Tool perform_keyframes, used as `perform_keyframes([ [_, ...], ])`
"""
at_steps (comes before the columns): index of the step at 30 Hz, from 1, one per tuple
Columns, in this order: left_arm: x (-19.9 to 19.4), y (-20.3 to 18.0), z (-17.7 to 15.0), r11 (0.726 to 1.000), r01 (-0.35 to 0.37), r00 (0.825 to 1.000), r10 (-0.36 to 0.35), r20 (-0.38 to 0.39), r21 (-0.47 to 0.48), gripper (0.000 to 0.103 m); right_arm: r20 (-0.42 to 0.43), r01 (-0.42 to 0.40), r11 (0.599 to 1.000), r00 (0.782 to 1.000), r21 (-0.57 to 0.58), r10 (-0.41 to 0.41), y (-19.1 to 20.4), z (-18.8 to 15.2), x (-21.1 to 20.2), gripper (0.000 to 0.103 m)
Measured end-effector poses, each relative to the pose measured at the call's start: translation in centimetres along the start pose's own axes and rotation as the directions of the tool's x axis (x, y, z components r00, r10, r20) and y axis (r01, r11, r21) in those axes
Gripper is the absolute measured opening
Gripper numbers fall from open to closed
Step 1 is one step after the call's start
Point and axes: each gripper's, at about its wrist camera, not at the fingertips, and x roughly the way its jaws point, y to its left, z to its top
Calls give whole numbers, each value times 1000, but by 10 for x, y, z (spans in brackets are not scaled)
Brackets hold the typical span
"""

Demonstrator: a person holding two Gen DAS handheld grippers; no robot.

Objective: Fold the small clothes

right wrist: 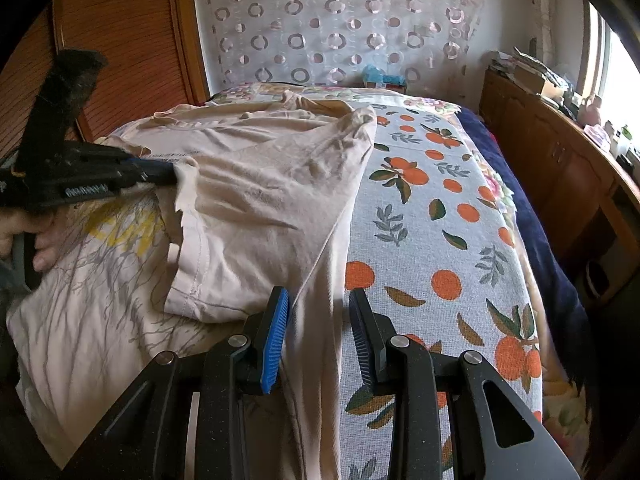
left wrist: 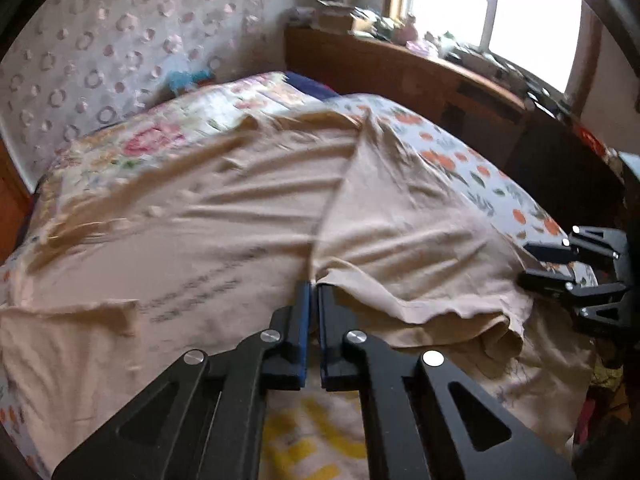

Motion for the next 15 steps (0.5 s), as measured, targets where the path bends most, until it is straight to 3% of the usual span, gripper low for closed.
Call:
perform_keyframes([
  [4, -12, 20, -1, 998, -1, 1000, 1, 7, -59, 9, 0, -4, 1000, 1000, 0, 4, 0, 0, 0, 32],
  [6, -17, 26, -4, 998, 13, 1000, -13, 6, -57, 34, 1, -5, 1000, 1000, 4, 5, -1, 0, 0, 33],
  [7, -21, 29, -5, 998, 3, 1000, -2, 16, -57, 40, 2, -8, 1000, 1000, 7, 8, -2, 0, 0, 33],
  [10, -35, 43, -10, 997, -21, 999, 24, 37, -73, 46, -3, -8, 1000, 1000, 7, 8, -3, 1, -1, 33],
  [12, -45, 55, -14, 995, -37, 998, 42, 52, -89, 61, -6, -5, 1000, 1000, 12, 5, -4, 4, -1, 33],
  [15, -59, 85, -19, 989, -82, 994, 90, 58, -123, 72, 11, -24, 1000, 1000, -17, 24, -7, 19, 0, 33],
])
